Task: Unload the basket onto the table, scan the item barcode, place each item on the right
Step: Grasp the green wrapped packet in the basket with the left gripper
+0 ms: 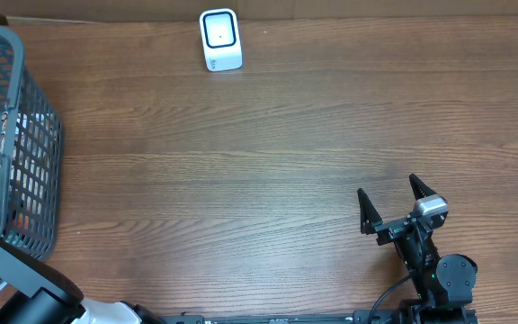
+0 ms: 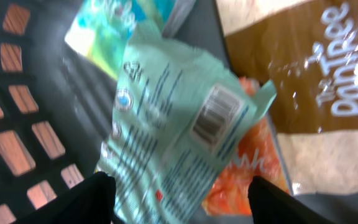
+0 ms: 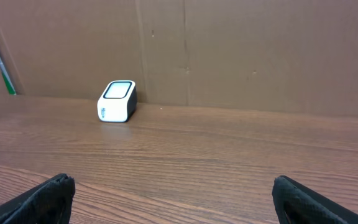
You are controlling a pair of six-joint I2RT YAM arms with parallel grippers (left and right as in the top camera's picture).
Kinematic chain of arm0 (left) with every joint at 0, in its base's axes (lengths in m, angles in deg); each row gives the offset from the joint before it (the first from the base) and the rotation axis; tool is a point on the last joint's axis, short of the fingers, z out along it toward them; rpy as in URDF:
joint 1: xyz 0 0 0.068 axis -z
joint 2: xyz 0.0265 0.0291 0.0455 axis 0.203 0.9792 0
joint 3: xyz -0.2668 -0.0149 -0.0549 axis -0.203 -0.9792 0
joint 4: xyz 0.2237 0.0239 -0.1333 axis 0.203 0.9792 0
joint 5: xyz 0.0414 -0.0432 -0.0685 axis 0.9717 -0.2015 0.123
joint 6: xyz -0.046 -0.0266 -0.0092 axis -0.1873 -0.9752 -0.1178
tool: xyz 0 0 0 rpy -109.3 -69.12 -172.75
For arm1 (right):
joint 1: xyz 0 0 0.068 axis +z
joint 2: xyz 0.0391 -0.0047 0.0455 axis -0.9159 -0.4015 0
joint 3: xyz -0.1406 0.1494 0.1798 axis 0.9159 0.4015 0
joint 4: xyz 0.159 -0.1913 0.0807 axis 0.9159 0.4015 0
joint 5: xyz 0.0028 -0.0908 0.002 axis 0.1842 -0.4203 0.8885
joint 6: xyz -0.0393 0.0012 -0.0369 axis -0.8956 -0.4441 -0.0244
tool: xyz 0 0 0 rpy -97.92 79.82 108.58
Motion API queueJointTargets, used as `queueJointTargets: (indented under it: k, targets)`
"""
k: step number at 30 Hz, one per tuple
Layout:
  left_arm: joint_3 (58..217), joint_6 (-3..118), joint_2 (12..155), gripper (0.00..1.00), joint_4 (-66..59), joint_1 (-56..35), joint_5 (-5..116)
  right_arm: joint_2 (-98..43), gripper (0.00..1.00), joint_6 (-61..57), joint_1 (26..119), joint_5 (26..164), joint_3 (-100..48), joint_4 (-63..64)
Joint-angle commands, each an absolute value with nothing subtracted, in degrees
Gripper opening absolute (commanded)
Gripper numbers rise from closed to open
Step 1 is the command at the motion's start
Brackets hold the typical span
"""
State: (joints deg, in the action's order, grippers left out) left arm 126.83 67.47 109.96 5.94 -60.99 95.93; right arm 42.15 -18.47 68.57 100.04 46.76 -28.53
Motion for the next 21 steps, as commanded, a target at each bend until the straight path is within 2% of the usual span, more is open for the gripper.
queueJointTargets:
  k: [1,8,14,16,17,19,20,21]
  targets:
    - [126.4,70.0,110.2,0.67,4.6,-61.3,97.1,42.8,1.00,-18.6,68.6,99.6,47.4,-28.9]
    - [126.4,71.4,114.7,0.64,3.2,-61.3,97.1,42.8,1.00,-18.6,68.6,99.6,47.4,-28.9]
    - [126.4,71.4,118.4,0.55,4.2,-61.3,98.7,42.8,1.00,-18.6,68.6,99.6,47.4,-28.9]
    - [126.4,71.4,118.5,0.48,4.2,-61.3,98.6,42.8,1.00,-18.6,68.6,99.6,47.4,-28.9]
    - [126.4,71.4,118.5,0.34,4.0,-61.3,98.6,42.8,1.00,-18.6,68.6,99.6,47.4,-28.9]
    - [126.5,71.4,118.5,0.12,4.0,-61.3,98.6,42.8,1.00,-18.6,68.6,99.6,47.4,-28.9]
    - [126.5,71.4,118.5,0.04,4.0,-61.3,98.6,42.8,1.00,-18.5,68.6,99.6,47.4,-28.9]
    - [126.7,71.4,118.4,0.04,4.0,-61.3,98.6,42.8,1.00,-18.6,68.6,99.6,47.4,-28.9]
